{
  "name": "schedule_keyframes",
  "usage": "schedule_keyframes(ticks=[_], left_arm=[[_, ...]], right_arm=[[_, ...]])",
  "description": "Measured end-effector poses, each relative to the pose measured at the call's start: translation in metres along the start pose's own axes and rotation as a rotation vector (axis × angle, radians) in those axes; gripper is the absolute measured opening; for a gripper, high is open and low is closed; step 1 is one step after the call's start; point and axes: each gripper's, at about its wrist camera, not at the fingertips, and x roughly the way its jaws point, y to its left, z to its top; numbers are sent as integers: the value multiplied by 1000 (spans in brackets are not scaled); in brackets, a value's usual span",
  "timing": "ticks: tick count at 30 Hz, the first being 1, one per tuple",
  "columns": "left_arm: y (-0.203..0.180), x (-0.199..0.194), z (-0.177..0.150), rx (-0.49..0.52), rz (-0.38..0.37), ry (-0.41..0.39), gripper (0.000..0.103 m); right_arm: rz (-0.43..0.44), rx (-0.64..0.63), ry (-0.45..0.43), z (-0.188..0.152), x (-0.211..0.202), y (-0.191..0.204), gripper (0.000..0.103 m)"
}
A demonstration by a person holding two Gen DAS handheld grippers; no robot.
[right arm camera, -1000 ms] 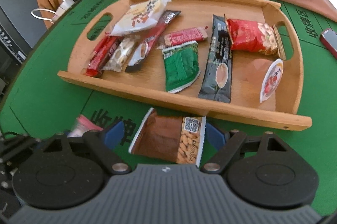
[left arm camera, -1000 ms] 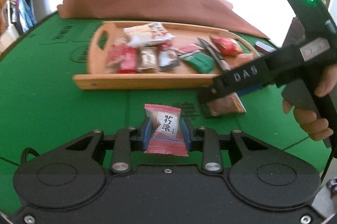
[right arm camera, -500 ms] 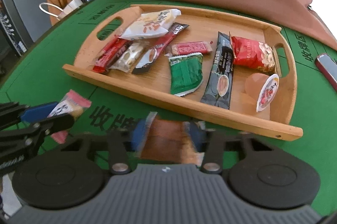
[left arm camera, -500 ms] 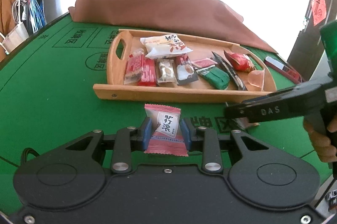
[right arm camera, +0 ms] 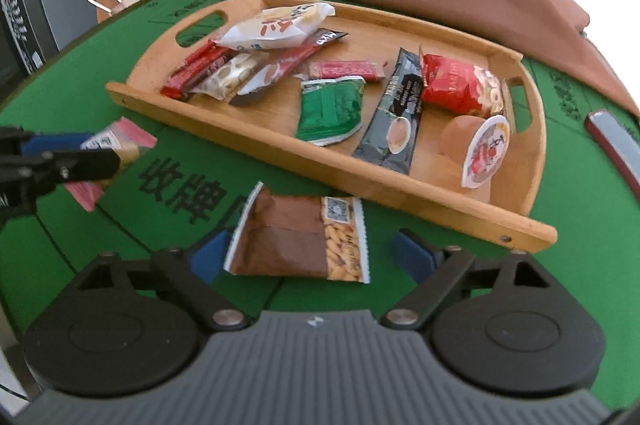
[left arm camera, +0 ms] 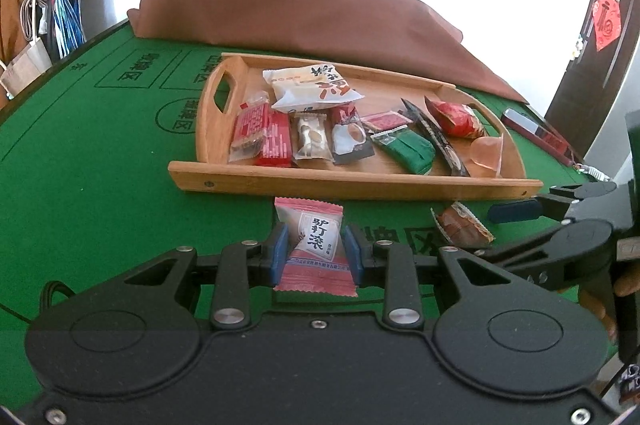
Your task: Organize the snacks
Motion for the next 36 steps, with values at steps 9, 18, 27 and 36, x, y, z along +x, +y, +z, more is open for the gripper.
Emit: schedule_keyframes(ticks=[9,18,27,36], left_arm=[[-2,4,4,-10,-14,2,29],[-7,0,10,-8,-23,-22,29],[-5,2,9,-12,-12,-10,29],[-8,6,10,-17,-27,-2,29]], right_arm=[[16,-43,-41,-3,-16,12,47],[34,-45,-67,-3,-28,10,50],[18,-65,-52,-13,-11,-10,84],[84,-108,-36,-4,-3,-16,61]])
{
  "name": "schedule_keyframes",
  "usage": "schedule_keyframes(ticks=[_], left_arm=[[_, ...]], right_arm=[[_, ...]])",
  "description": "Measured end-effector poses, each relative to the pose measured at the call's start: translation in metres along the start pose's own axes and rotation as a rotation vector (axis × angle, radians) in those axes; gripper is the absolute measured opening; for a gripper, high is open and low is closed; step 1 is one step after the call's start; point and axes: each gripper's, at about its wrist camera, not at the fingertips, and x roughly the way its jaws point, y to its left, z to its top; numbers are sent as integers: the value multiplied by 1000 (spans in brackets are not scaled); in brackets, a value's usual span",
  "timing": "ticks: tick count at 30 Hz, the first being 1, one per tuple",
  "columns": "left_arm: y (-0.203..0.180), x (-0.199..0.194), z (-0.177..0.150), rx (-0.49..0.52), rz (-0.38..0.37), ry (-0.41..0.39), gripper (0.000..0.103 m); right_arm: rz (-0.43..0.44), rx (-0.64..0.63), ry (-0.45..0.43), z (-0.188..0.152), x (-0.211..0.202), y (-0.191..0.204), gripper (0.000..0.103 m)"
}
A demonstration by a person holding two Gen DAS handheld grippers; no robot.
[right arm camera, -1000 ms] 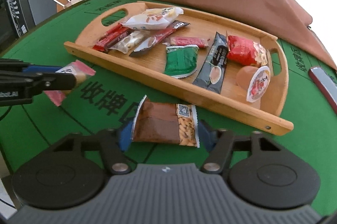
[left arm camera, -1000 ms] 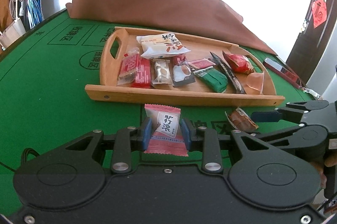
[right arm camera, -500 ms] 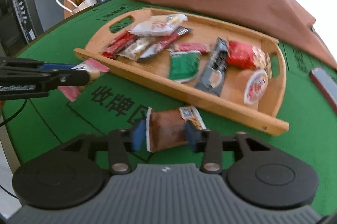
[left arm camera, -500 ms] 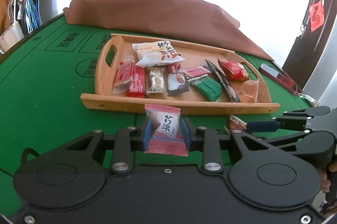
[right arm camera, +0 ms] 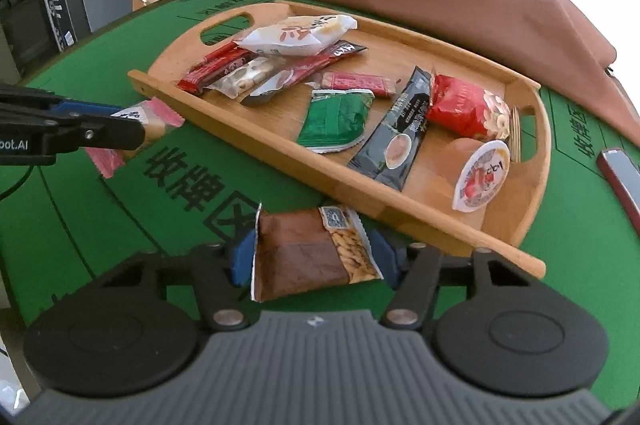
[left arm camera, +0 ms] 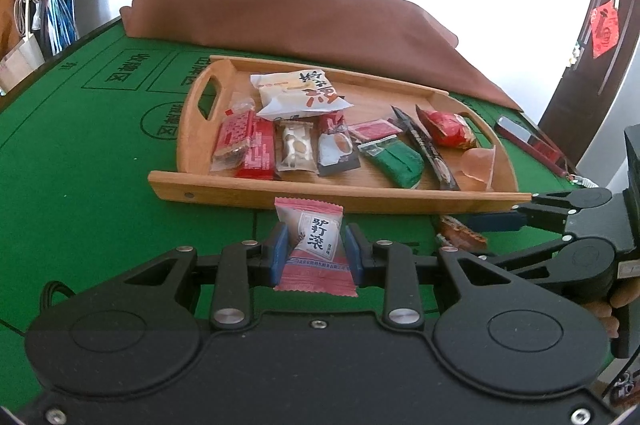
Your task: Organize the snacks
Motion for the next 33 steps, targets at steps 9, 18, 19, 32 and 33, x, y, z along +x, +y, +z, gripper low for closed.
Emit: schedule_keyframes(ticks=[9,18,19,32,33], left_arm=[[-5,-2,6,8,-11,-15,29],[-10,-5,11,9,-23,-35,29],[-10,-5,10,12,-24,-34,29],[-9,-1,10,14,-30,-25,29],[-9,-1,10,15,-32,-23,29]], right_arm=[[-65,46,-25,-3,-21,12,29],[-68,102,-40,1,-32,-3,24],[-65,113,-37,0,-32,-7,27],[-191,186,56,-41,-48,-33,67],[-221,194,56,-42,-48,-36,67]])
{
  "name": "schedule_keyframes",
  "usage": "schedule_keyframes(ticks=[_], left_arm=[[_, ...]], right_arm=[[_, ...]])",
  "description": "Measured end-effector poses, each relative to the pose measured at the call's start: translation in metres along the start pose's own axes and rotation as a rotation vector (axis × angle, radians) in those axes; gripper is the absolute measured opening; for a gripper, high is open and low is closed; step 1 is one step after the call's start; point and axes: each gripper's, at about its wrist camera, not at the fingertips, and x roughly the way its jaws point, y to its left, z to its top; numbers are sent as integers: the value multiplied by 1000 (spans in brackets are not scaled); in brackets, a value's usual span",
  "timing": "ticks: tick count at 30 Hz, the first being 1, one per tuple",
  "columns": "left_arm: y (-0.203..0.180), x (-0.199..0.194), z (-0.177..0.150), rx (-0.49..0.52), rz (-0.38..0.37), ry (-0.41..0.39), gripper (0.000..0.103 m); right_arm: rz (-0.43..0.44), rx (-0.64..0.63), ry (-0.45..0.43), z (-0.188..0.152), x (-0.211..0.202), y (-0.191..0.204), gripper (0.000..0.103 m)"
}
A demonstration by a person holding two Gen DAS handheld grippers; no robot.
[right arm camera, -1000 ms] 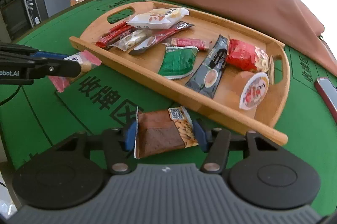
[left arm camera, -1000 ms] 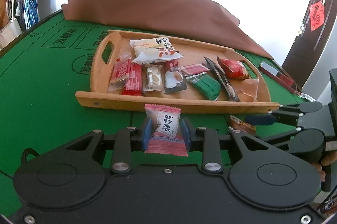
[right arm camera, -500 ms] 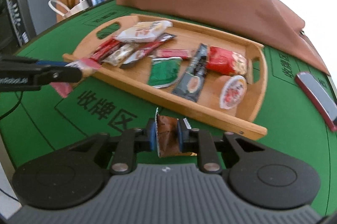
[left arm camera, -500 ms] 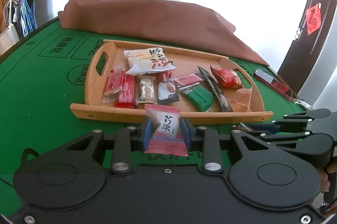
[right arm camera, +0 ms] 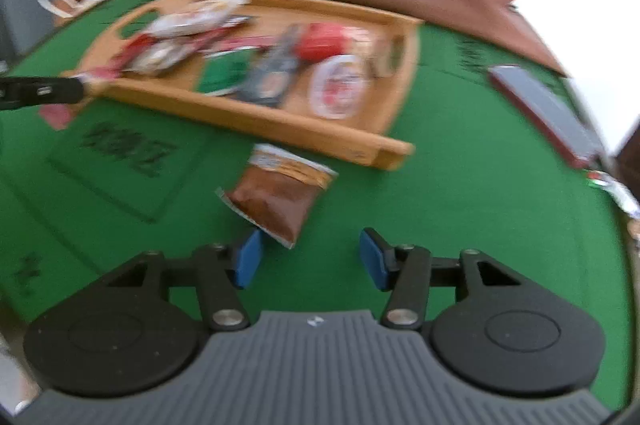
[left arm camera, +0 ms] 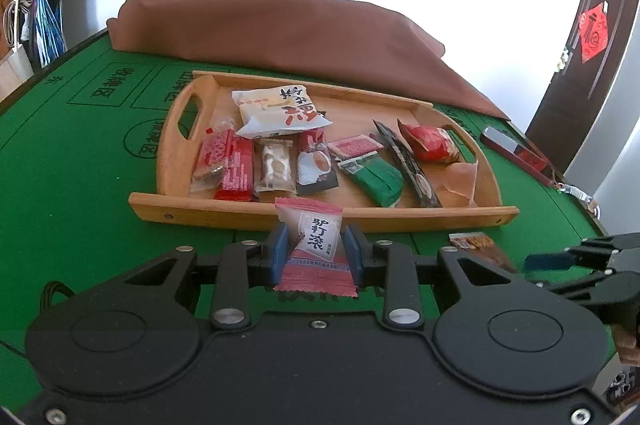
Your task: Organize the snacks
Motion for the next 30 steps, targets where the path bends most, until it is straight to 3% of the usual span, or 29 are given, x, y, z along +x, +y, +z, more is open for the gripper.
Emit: schedule_keyframes(ticks=[3,7,10,13,15,17,18,25,30], left_arm=[[-2,1,-1,6,-5,1,29],[-4,3,-1,9,-7,5,29],[-5,4,-1,8,-7,8,29],[-6,4,-1,9,-4,6,29],[-7,4,-1,11,-2,7,29],[-7,4,-1,11,-1,6,29],[-7,4,-1,11,1,6,29],[-4,6,5,-5,9,-6,29],[-3,9,20,-11,23,-36,29]], right_arm=[[39,20,7,-1,-3,-7,68],[183,56,-5,3,-5,-7,85],[179,71,-30,11,1,-1,87],[119,76,-39,17,12,8,87],[91,72,-31,18,18,12,83],[53,49,-44,18,19,17,60],[39,40,-50,18,19,19,55],[108,59,-54,19,10,17,49],[137,63,-119,30,-12,18,49]])
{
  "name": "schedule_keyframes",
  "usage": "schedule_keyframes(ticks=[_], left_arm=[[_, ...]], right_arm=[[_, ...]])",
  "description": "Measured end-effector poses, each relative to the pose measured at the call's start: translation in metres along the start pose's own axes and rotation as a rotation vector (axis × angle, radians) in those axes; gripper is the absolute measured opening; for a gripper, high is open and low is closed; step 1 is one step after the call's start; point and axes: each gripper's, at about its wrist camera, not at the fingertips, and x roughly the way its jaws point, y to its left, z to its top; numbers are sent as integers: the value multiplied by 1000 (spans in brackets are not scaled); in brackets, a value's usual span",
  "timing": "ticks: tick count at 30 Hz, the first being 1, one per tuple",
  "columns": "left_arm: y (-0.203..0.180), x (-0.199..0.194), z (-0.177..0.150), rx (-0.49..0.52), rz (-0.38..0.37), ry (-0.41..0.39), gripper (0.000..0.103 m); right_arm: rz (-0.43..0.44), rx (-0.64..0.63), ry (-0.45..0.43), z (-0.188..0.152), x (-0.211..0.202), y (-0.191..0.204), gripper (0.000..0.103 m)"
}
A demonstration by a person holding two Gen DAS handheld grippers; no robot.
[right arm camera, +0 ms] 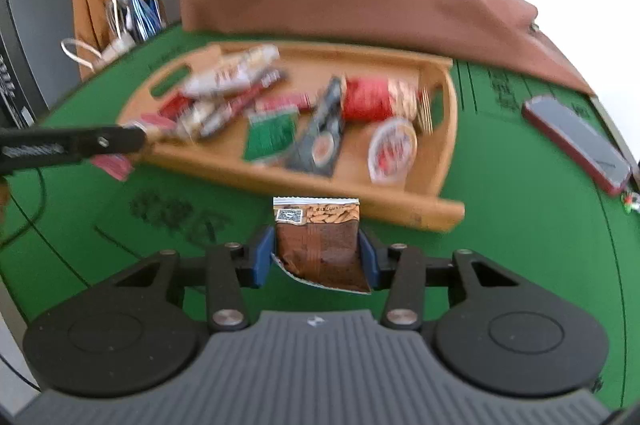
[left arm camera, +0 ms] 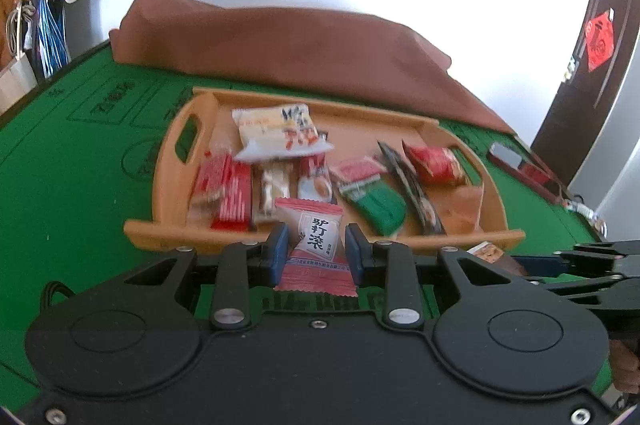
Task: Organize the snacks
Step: 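Carry the candy packet with the left tool while the right tool carries the nut packet to the tray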
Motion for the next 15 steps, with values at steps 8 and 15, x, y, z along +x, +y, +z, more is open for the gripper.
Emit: schedule_keyframes(ticks=[8,15], left_arm=[[-3,29,25,-4,3,2,29],[1,64,39,-12,36,29,30]], right_arm=[[-25,4,-104,47,1,0,49],[-59,23,-59,77,44,0,49]])
